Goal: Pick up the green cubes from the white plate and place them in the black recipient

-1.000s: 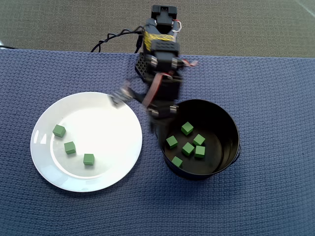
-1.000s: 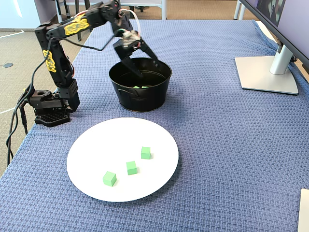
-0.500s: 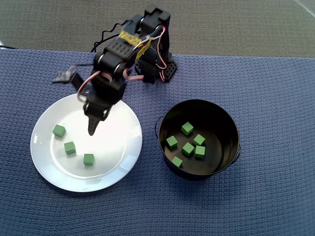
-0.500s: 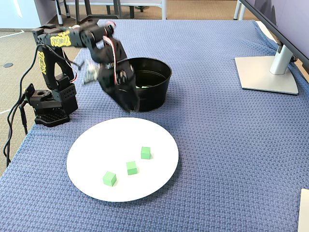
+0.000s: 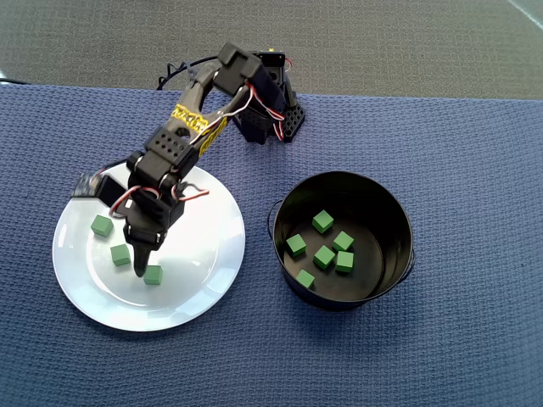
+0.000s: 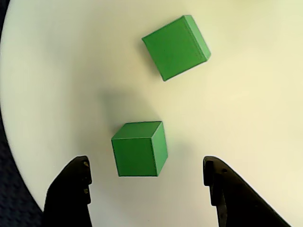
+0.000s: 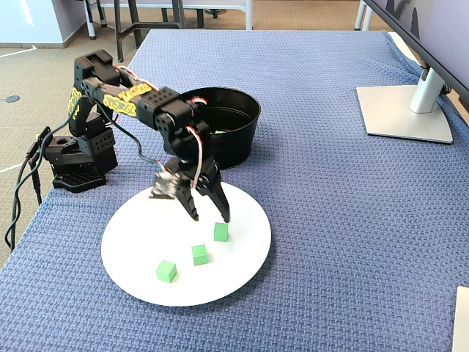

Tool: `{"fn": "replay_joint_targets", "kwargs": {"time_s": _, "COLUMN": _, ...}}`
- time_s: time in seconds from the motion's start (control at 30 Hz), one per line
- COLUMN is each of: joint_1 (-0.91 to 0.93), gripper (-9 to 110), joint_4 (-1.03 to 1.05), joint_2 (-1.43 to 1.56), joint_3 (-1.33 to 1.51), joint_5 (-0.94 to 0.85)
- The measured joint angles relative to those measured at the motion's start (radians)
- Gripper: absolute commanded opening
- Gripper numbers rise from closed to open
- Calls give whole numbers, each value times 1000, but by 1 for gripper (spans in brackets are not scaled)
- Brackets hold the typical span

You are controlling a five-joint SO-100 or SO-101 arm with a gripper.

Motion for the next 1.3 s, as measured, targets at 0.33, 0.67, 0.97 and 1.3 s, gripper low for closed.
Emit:
{"fn": "replay_joint_targets", "kwargs": {"time_s": 0.33, "joint_1": 6, "gripper": 22, "joint_4": -67, "joint_2": -147, "joint_3": -67, "joint_5": -209}}
{"fn": "replay_joint_targets", "kwargs": {"time_s": 0.67, "joint_1": 20, "gripper": 18, "joint_4": -115, "joint_2": -190, "joint_3": -107, "joint_5": -155}}
{"fn": "replay_joint_targets", "kwargs": {"time_s": 0.97, "joint_1": -14, "gripper": 18, "joint_4": -124, "joint_2": -173, "joint_3": -55, "joint_5": -83}}
{"fn": "replay_joint_targets", "kwargs": {"time_s": 1.3, "joint_1": -38, "gripper": 9, "joint_4": -124, "joint_2": -146, "joint_3": -35, "joint_5": -6}}
